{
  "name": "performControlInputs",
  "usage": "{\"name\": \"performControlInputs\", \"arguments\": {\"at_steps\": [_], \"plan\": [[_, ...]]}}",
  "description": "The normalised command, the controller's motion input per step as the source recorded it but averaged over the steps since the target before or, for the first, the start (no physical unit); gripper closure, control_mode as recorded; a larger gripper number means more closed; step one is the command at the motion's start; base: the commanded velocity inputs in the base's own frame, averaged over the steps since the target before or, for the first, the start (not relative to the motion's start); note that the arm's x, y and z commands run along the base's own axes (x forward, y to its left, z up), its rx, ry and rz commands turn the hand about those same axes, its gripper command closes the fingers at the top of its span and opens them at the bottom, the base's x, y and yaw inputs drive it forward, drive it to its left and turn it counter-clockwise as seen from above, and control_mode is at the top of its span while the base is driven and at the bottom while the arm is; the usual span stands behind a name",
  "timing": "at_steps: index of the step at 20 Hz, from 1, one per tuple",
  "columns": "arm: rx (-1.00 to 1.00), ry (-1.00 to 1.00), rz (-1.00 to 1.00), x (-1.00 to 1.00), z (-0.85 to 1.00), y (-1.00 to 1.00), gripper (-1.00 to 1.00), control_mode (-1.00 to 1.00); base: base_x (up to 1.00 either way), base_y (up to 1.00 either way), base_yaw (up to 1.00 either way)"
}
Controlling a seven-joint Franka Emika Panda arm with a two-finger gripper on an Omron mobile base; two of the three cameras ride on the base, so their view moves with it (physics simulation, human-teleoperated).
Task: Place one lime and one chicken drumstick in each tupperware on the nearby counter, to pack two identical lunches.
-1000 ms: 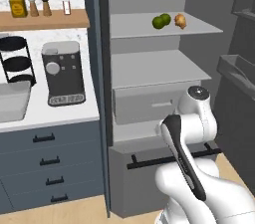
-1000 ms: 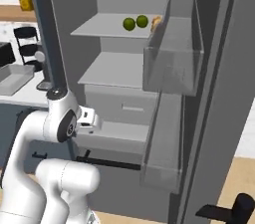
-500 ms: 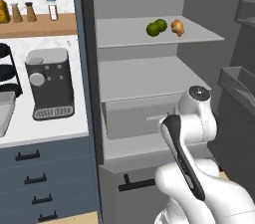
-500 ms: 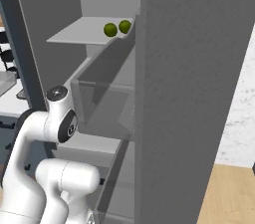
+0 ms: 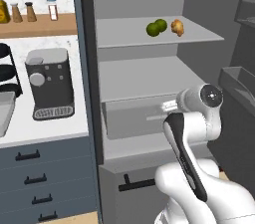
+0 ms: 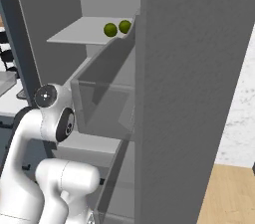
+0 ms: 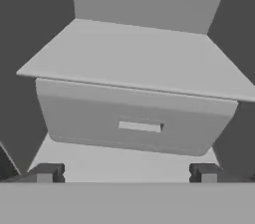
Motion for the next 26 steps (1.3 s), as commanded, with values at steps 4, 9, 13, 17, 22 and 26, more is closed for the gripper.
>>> {"name": "performControlInputs", "arguments": {"at_steps": [4,9,13,17,22,26], "plan": [[0.00,-0.42,0.00,0.16,0.97,0.00,-1.00,-1.00,0.00,0.00,0.00],[0.05,-0.33,-0.06,-0.01,1.00,0.00,-1.00,-1.00,0.00,0.00,0.00],[0.16,-0.01,-0.08,-0.17,0.99,0.10,-1.00,-1.00,0.00,0.00,0.00],[0.14,0.13,-0.02,-0.15,0.93,0.03,-1.00,-1.00,0.00,0.00,0.00],[0.01,0.25,0.00,-0.15,0.56,0.12,-1.00,-1.00,0.00,0.00,0.00],[-0.01,0.14,0.02,0.02,0.05,0.16,-1.00,-1.00,0.00,0.00,0.00]]}}
